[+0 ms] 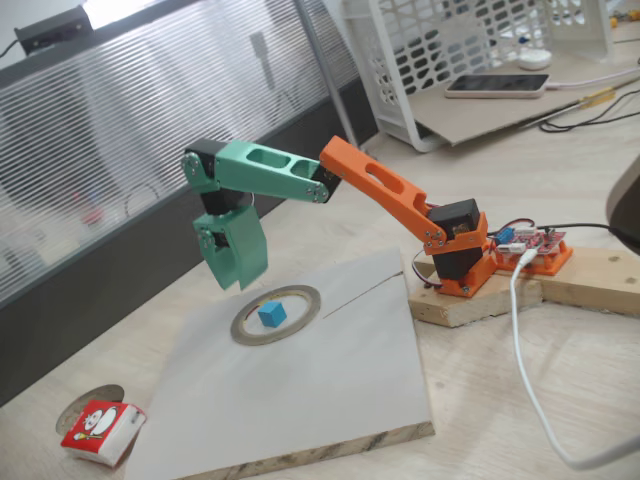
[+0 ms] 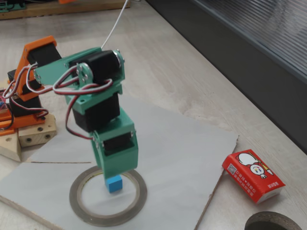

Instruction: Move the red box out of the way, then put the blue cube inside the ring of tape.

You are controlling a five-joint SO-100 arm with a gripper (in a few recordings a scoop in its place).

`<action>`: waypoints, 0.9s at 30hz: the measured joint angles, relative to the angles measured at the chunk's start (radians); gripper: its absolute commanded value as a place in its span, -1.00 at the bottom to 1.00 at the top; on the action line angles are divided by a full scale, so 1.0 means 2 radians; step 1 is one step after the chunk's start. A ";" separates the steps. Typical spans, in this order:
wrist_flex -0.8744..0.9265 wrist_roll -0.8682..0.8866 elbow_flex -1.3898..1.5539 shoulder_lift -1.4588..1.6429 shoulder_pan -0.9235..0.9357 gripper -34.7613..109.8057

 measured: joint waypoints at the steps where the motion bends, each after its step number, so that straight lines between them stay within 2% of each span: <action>1: 0.000 0.000 0.000 0.013 -0.001 -0.18; 11: 0.000 0.000 0.005 0.111 -0.003 -0.18; 17: 0.000 0.000 0.127 0.188 -0.002 -0.19; 24: 0.000 -0.001 0.328 0.311 -0.023 -0.55; 27: 0.000 -0.002 0.373 0.359 -0.038 -0.53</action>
